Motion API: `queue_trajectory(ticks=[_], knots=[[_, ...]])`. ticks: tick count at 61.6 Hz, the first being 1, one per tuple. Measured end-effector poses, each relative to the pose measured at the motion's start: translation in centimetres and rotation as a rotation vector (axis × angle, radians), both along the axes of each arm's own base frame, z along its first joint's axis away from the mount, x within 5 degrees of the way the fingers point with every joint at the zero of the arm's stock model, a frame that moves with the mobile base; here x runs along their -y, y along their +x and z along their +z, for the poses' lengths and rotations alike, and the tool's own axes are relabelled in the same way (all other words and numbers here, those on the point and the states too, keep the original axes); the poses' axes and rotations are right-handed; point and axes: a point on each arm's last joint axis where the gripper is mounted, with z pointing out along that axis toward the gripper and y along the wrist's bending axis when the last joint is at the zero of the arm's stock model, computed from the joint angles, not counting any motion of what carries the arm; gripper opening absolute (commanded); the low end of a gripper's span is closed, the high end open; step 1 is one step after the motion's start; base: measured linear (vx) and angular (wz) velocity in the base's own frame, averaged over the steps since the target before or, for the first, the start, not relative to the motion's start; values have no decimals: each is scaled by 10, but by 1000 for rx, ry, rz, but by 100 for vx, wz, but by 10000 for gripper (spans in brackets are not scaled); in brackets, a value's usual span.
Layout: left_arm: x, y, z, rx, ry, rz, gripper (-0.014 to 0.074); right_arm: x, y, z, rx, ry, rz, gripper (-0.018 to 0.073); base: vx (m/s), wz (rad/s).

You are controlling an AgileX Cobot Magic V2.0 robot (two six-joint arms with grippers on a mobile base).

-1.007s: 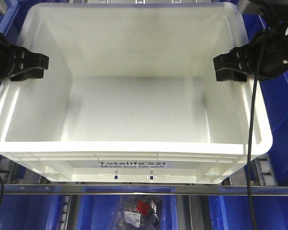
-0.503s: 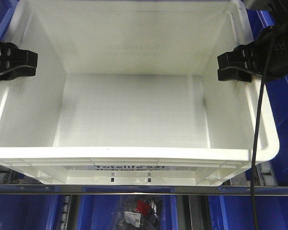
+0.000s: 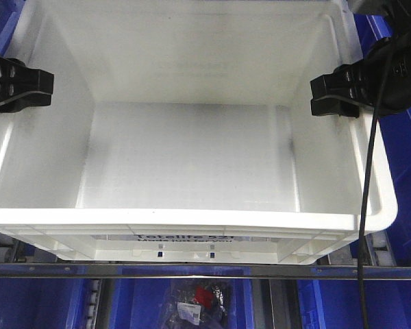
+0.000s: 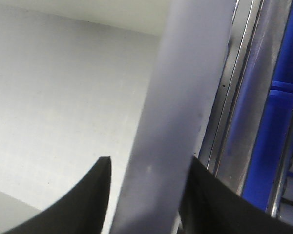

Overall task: Move bin from left to right shelf
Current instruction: 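Lift the tote and pull it toward the robot with both grippers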

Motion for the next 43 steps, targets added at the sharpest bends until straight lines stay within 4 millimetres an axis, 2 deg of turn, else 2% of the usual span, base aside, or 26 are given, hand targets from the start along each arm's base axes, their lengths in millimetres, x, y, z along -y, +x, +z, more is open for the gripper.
queue_trajectory(ticks=[43], knots=[[0,0,0,0,0,0,-8,0,0,0,-6,-1,2,-4,0,0]])
